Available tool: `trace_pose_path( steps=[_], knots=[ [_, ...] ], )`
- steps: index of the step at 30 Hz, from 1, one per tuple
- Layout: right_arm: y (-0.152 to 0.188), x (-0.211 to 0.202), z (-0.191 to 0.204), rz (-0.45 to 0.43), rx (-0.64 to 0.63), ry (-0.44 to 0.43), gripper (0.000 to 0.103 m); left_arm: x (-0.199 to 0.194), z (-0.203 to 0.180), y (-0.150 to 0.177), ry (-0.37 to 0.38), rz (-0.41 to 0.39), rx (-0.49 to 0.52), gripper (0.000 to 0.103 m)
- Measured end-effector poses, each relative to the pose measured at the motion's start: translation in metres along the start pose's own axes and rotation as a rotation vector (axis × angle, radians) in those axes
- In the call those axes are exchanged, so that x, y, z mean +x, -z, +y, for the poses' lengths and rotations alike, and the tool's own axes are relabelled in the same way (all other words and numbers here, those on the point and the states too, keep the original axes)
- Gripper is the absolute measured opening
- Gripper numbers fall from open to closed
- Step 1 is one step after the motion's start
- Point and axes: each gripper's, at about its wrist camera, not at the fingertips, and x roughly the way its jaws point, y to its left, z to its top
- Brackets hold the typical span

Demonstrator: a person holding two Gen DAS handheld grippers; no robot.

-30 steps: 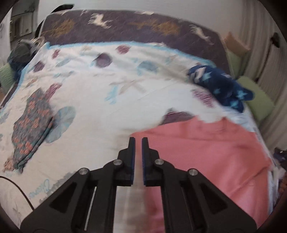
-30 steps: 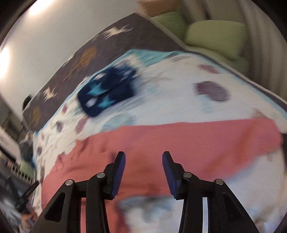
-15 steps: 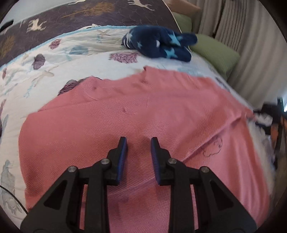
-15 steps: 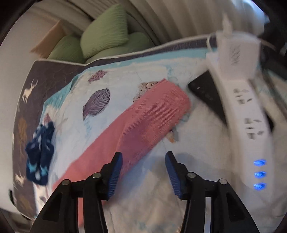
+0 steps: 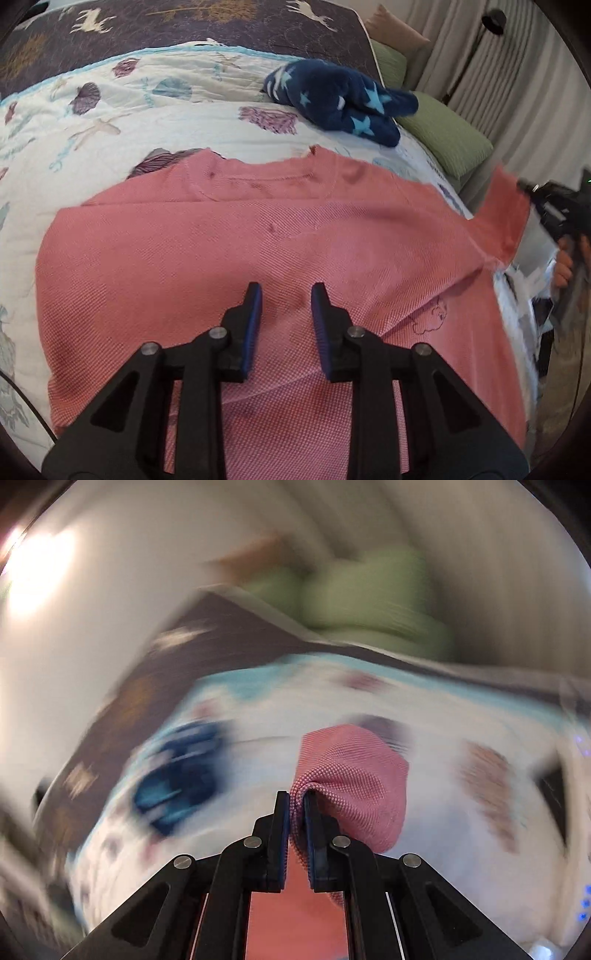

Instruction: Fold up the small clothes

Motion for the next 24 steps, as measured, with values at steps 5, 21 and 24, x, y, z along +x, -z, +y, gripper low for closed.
trace_pose_path(
  steps=[5, 21, 24],
  knots=[
    [0.078, -0.012, 0.138, 0.122, -0.466, -0.315, 0.022, -0.020, 0.022, 0.003, 0.039, -0.024, -0.102, 0.040],
    [0.158, -0.002, 0.123, 0.383, -0.552, -0.204, 0.051, -0.013, 0.014, 0.010, 0.128, 0.058, -0.092, 0.057],
    [0.149, -0.002, 0.114, 0.365, -0.535, -0.162, 0.052, 0.010, 0.000, 0.003, 0.121, 0.099, -0.063, 0.005]
  ],
)
